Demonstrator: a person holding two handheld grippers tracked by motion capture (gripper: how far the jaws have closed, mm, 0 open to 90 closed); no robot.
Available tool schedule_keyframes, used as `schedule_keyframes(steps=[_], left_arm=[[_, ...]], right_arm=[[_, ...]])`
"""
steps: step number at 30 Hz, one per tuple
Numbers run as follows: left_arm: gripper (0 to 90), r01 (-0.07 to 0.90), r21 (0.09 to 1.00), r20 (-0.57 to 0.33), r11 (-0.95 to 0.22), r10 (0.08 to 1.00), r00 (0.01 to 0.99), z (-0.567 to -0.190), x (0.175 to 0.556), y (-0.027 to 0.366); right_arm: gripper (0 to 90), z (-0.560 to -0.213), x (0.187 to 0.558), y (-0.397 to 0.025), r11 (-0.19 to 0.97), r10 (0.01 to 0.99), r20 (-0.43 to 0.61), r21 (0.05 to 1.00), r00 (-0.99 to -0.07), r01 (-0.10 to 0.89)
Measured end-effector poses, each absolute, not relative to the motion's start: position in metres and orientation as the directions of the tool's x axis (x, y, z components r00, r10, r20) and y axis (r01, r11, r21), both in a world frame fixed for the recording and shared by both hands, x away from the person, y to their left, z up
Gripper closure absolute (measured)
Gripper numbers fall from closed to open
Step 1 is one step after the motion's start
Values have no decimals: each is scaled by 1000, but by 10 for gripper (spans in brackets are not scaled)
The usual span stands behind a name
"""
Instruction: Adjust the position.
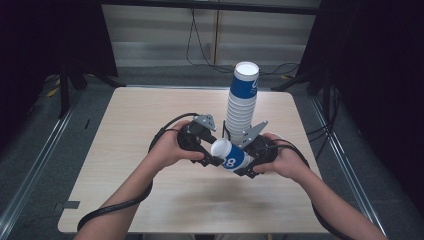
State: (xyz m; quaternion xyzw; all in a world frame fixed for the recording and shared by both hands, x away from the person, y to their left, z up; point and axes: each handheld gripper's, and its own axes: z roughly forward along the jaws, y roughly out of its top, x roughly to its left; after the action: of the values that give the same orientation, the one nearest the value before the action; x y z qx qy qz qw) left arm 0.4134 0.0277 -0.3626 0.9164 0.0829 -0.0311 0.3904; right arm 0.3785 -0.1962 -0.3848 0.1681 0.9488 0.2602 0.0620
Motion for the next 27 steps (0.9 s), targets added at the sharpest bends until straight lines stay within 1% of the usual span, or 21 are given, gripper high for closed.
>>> schedule_keyframes(steps=[11, 27], left_arm=[[177, 164, 684, -115, -711, 118, 986, -363, 411, 24], [179, 158, 683, -114, -713, 109, 987, -368, 410, 22]], right_arm=[[241, -384, 378, -195, 837, 342, -36, 466, -939, 287], [240, -381, 377, -193, 875, 313, -53, 404, -948, 266]])
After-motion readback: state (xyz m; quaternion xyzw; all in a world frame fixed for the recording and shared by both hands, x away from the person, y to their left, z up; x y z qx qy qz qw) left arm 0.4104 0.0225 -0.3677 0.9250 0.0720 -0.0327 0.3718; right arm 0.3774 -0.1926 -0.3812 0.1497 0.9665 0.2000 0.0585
